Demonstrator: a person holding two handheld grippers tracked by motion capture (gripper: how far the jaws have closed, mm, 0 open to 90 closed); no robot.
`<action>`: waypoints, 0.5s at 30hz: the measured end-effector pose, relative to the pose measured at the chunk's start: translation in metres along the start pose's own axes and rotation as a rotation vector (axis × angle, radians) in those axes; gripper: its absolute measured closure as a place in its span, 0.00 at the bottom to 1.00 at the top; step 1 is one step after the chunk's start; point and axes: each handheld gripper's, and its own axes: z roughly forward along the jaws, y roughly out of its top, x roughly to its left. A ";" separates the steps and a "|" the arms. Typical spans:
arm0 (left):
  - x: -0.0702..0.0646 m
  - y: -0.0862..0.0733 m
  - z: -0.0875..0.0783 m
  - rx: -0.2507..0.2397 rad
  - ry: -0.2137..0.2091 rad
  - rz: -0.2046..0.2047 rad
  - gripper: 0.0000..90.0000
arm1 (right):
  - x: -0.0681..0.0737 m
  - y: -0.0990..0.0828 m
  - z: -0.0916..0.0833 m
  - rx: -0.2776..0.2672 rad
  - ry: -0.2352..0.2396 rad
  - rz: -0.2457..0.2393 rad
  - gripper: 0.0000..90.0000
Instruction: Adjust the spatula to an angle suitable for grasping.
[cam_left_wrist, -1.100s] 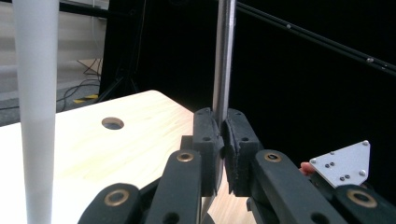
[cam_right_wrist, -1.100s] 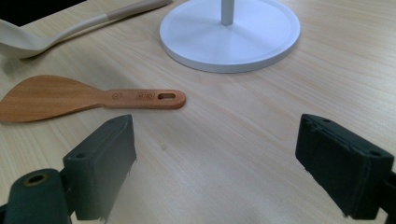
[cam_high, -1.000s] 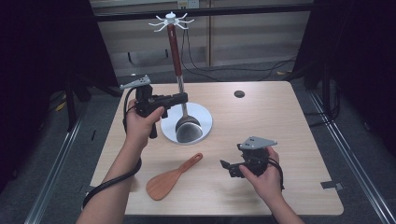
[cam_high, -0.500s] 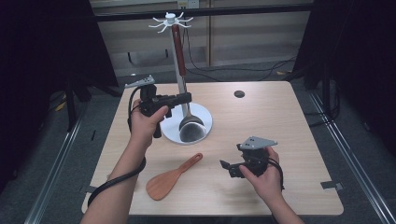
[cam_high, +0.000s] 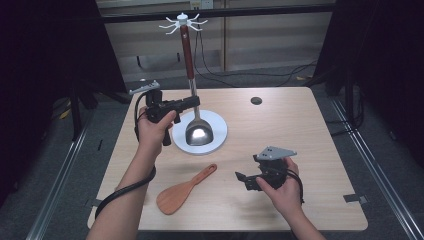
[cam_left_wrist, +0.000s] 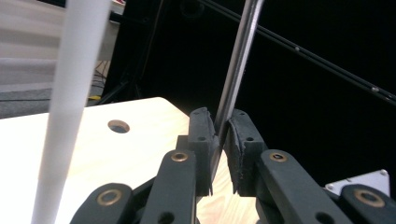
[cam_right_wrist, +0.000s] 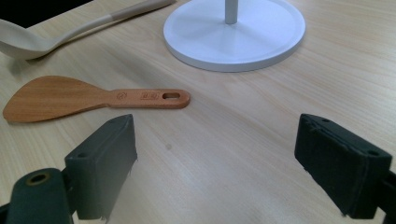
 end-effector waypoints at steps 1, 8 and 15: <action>0.001 -0.001 0.000 -0.007 0.009 -0.006 0.89 | 0.000 0.000 0.000 0.000 0.001 0.000 0.13; 0.008 -0.004 -0.003 -0.035 0.042 -0.007 0.87 | 0.002 0.000 0.001 0.004 0.008 -0.004 0.14; 0.011 -0.005 -0.008 -0.062 0.090 -0.005 0.85 | 0.003 0.000 0.001 0.009 0.011 -0.005 0.14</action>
